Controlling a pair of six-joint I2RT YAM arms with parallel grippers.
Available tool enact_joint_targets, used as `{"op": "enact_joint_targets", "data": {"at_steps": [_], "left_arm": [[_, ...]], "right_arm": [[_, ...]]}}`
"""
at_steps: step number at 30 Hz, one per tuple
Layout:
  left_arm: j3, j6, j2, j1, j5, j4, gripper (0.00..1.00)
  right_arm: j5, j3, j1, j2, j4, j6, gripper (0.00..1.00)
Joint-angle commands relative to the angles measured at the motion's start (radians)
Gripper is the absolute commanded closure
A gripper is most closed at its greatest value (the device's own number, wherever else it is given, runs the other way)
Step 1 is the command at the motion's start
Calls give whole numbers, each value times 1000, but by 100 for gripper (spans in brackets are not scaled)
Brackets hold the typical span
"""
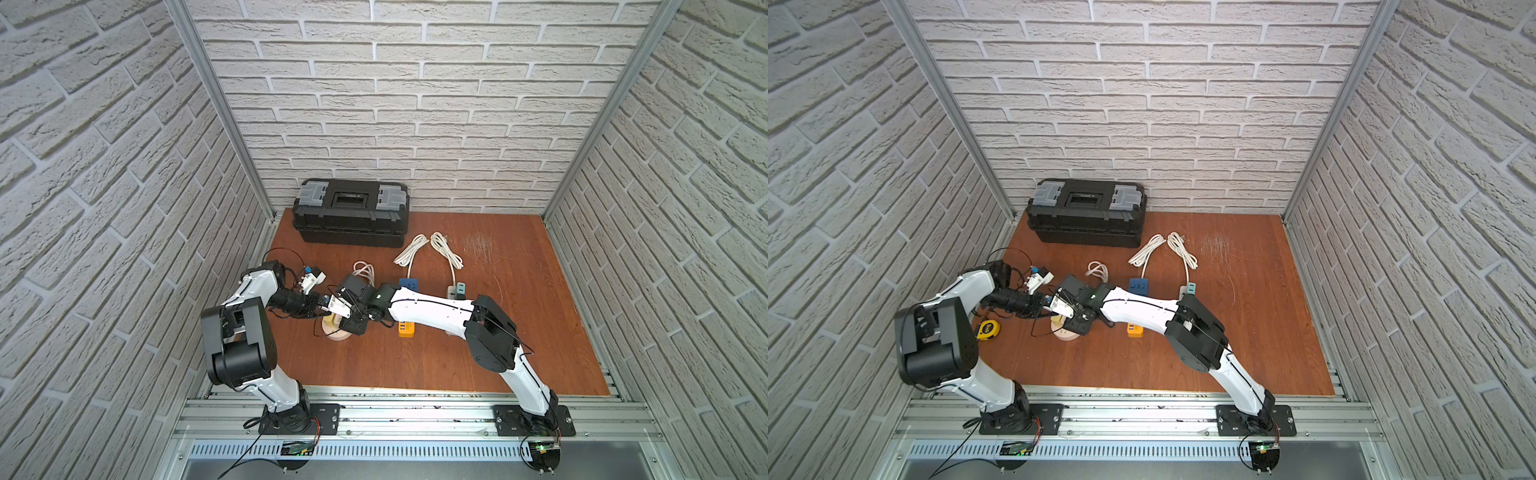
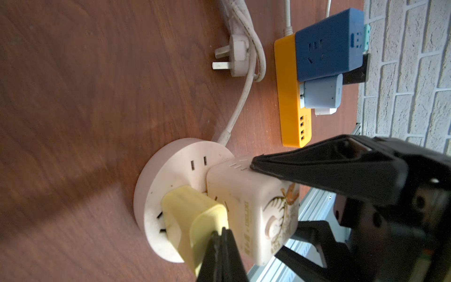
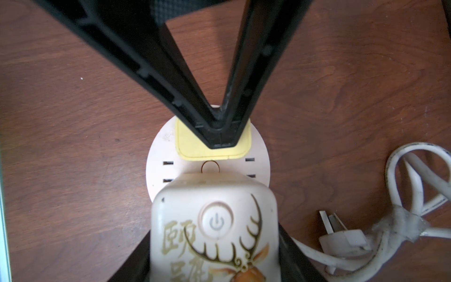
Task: Pull the plug off the socket
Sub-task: Remove the plug from the socket.
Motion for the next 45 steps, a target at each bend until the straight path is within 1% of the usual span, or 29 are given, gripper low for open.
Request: {"op": "enact_joint_targets", "data": {"at_steps": [1,6,9,12,15,21,23,25,32,37,41,45], "left_arm": [[-68,16,82,-6,-276,60,100],[-68,15,82,-6,-277,61,100],[-66,15,84,-7,-279,61,100],[-66,16,84,-7,-278,61,100],[-66,15,85,-6,-277,61,100],[-66,15,86,-6,-280,61,100],[-66,14,86,-6,-281,61,100],[-65,13,87,-7,-280,61,100],[-65,12,90,-7,-280,61,100],[-63,13,93,-6,-282,61,100],[-63,12,95,-6,-284,63,100],[-62,8,96,-6,-286,62,100]], "right_arm": [[11,30,12,-49,181,8,97],[-96,76,-14,-49,160,71,97],[-132,101,-21,-42,140,80,97],[-141,131,-22,-26,103,70,97],[-139,122,-16,-31,104,43,97],[-39,11,17,-84,205,-55,98],[-29,-6,16,-95,226,-62,97],[-6,-5,17,-97,235,-40,97],[-109,98,-19,-62,168,52,97],[-155,134,-35,-51,139,80,97],[-165,148,-37,-50,123,74,97],[-138,132,-23,-55,130,16,97]]}}
